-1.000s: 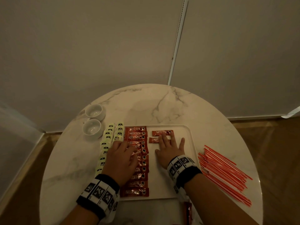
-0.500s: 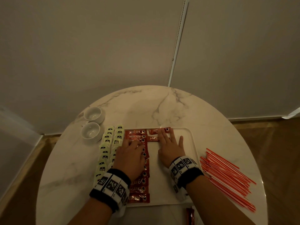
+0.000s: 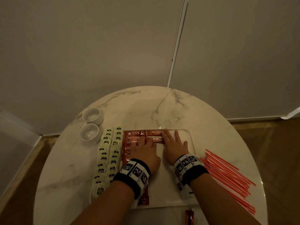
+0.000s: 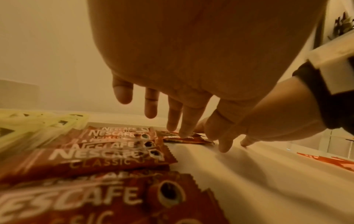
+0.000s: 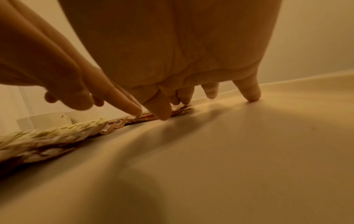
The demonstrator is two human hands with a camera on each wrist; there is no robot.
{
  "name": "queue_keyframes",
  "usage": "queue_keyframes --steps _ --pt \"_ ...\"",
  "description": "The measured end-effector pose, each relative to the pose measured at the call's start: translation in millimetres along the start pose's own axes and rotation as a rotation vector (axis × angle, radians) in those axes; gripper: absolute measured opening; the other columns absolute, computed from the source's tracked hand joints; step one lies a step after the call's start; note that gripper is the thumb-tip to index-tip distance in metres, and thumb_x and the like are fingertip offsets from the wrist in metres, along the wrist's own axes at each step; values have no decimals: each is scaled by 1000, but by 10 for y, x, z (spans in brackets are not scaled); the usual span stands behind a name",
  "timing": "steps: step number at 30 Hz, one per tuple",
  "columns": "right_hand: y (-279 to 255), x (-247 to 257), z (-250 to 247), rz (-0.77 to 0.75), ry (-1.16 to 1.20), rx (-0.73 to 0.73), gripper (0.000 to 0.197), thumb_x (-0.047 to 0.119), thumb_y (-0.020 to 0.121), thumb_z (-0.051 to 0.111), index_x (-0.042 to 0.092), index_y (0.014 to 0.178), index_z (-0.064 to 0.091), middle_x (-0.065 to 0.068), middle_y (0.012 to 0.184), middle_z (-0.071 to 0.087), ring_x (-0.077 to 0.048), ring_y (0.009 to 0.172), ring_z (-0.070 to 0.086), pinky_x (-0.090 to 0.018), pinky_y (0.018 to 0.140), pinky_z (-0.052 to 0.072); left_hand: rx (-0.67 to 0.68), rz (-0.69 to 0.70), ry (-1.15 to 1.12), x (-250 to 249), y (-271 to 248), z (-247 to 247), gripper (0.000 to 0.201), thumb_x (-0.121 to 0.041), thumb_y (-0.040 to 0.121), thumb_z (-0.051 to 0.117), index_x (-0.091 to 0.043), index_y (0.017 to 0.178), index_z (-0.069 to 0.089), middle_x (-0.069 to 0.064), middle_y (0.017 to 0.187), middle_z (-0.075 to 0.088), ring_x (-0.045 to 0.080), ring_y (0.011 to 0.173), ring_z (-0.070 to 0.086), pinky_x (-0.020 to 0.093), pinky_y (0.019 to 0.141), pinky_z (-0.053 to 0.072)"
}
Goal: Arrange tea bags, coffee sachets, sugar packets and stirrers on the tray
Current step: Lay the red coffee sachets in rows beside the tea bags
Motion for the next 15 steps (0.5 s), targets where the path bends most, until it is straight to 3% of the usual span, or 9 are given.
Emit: queue_keyframes --steps 5,15 --pt "7 20 26 7 -19 28 73 16 93 34 30 152 -6 14 158 -18 -26 146 -19 -65 113 6 -11 -27 -10 -8 88 3 56 -45 87 42 -21 138 37 -2 145 32 28 134 20 49 104 23" --pt "16 17 -16 35 24 -28 78 14 92 40 29 152 -7 13 156 -26 -26 146 -17 -65 112 11 6 -37 -35 -23 147 56 62 -44 89 41 -21 145 26 -2 149 26 29 137 15 50 107 21"
Point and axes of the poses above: each hand's wrist, its own y-axis towards the middle knuckle, its own z-axis out of the palm, x = y × z, the point moved 9 cm from there along y, towards the middle knuckle
